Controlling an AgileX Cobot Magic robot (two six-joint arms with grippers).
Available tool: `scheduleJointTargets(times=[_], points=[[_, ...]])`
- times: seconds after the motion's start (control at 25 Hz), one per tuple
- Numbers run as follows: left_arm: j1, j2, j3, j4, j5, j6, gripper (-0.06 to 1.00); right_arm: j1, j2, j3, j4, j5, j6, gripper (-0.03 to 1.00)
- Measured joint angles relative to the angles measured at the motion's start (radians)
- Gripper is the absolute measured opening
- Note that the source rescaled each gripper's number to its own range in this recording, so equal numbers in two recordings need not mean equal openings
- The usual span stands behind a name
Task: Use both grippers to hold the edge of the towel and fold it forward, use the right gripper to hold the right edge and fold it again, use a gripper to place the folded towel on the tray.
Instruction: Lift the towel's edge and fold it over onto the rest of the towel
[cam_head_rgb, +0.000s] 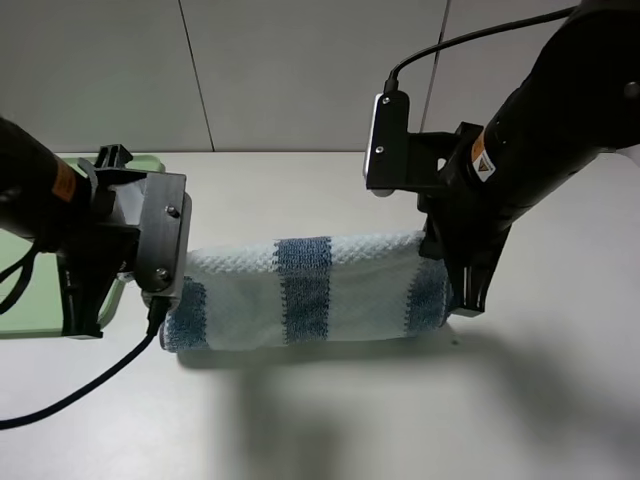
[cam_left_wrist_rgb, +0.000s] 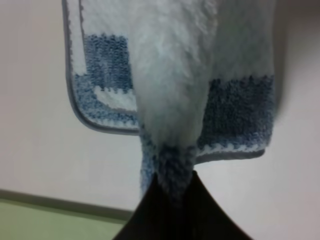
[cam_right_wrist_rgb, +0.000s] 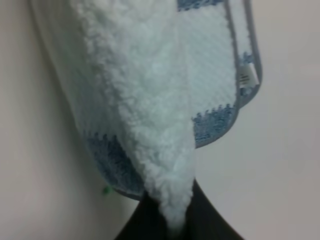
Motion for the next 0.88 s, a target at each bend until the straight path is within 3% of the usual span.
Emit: scheduleJointTargets(times=[0.24, 0.6, 0.88], points=[[0.0, 0.038, -0.001, 0.029, -0.062, -0.008, 0.0, -0.037, 0.005, 0.0, -0.017, -0.061, -0.001, 0.0], [0.0, 0.145, -0.053, 0.214, -0.077, -0.184, 0.0, -0.04, 0.127, 0.0, -0.064, -0.117, -0.001, 0.0], [0.001, 0.233, -0.06, 0.272, -0.099, -0.21, 0.0, -0.04, 0.178, 0.0, -0.134, -0.182, 0.026, 0.0]])
